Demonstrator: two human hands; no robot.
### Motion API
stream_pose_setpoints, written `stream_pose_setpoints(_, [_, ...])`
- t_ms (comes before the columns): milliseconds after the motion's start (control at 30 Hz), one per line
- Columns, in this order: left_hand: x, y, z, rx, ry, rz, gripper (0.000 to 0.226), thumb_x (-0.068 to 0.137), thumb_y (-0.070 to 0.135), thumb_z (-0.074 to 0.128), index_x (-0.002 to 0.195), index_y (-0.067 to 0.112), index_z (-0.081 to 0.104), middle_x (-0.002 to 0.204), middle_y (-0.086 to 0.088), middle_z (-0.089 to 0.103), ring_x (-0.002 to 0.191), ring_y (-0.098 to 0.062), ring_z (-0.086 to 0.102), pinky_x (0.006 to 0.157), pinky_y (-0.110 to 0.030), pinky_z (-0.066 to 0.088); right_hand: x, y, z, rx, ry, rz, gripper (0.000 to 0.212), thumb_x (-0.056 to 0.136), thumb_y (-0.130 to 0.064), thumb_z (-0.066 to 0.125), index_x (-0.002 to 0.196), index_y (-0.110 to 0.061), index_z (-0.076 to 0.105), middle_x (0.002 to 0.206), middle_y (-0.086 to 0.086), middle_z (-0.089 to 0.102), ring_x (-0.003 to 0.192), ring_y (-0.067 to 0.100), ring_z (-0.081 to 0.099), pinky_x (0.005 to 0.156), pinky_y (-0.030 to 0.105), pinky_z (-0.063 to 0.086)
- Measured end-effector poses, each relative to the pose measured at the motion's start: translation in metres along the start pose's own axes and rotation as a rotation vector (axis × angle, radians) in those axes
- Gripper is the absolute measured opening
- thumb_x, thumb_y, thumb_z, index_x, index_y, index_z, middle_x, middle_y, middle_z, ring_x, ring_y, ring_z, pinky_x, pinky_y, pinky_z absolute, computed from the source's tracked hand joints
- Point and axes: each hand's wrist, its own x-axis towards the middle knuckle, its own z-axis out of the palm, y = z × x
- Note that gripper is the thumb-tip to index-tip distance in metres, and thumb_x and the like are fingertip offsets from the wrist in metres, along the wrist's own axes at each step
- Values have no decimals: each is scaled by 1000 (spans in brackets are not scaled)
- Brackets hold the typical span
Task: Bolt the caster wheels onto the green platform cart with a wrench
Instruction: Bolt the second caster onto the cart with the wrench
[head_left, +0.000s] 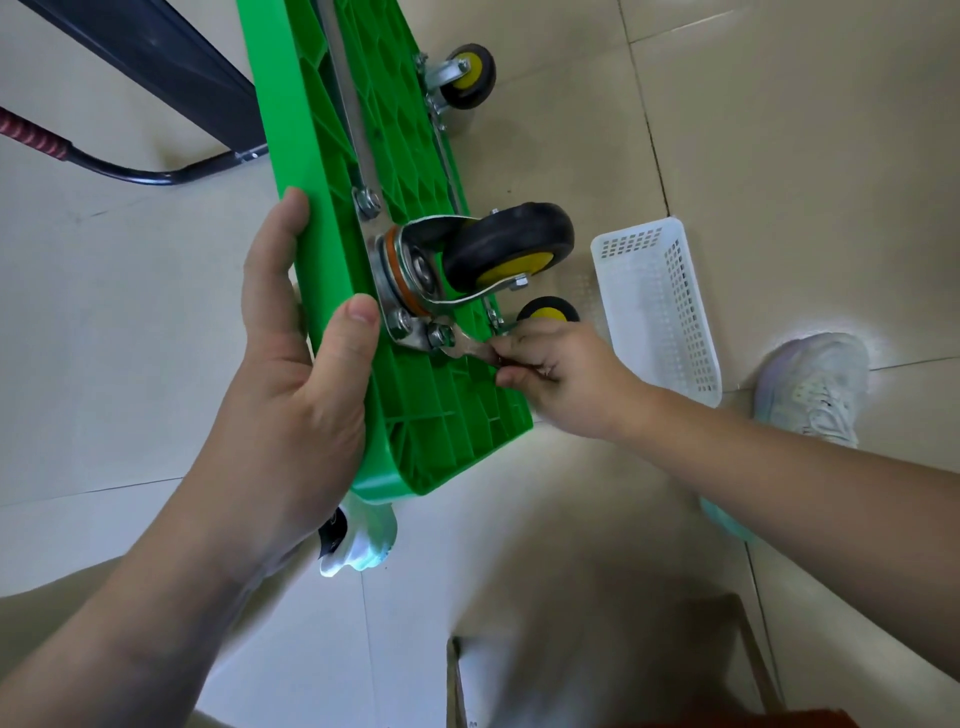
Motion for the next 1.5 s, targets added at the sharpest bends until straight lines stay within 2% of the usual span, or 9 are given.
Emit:
stream_pose_setpoints(200, [0,3,2,39,11,-22,56,97,37,46,140,66,28,144,22,58,124,-16,66,99,-57,55,-22,-60,-14,225,-148,431,16,92,-26,70,101,-15,78,74,3,69,67,16,67,69,40,58])
stream_pose_setpoints(433, [0,4,6,94,34,-2,57,100,36,49,145,62,24,127,41,59,116,-2,66,100,-50,55,-28,-104,-12,650,-48,775,7,84,-20,79,86,-13,79,71,17,73,61,28,70,71,59,60])
stream_pose_setpoints(567, [-2,5,8,105,39,1,58,109,22,47,145,61,22,117,49,58,109,4,67,96,-38,59,-30,-114,-12,781,-31,863,7,84,-17,80,86,-11,79,84,22,74,68,29,70,79,60,58])
stream_pose_setpoints(667, [-2,6,6,125,34,-6,59,108,25,48,146,61,21,120,50,55,116,3,64,103,-43,55,-35,-111,-17,744,-34,879,1,84,-12,78,84,-12,78,74,15,73,67,24,70,79,51,61])
stream_pose_setpoints(833, [-2,8,6,91,30,-18,58,103,37,55,136,73,24,127,44,57,119,-2,65,103,-48,54,-41,-78,-21,410,-19,777,8,86,-18,77,91,-23,79,76,5,76,78,23,74,80,46,59])
stream_pose_setpoints(967, [-1,9,7,60,22,-10,58,97,39,52,138,70,25,129,44,55,122,-4,64,102,-51,55,-30,-42,-18,238,-36,603,18,87,-19,76,103,-24,79,79,-5,73,68,6,63,69,27,53])
stream_pose_setpoints(1067, [-1,6,7,33,20,-20,62,93,39,50,143,66,27,133,39,56,122,-9,65,97,-52,57,-17,-20,-14,123,-75,407,24,87,-18,76,110,-19,77,88,-5,72,83,13,65,79,30,53])
stream_pose_setpoints(1233, [0,2,6,17,9,-13,58,95,39,51,139,70,29,143,29,56,128,-15,63,101,-56,54,5,1,-9,25,37,112,20,83,-14,75,102,-7,78,84,4,72,78,20,64,73,31,50])
stream_pose_setpoints(1500, [0,0,4,-2,-22,-32,65,98,33,47,151,62,23,151,20,53,135,-18,58,106,-63,48,21,10,-7,-1,76,-54,22,84,-12,73,104,-2,77,91,8,75,81,23,68,76,36,53])
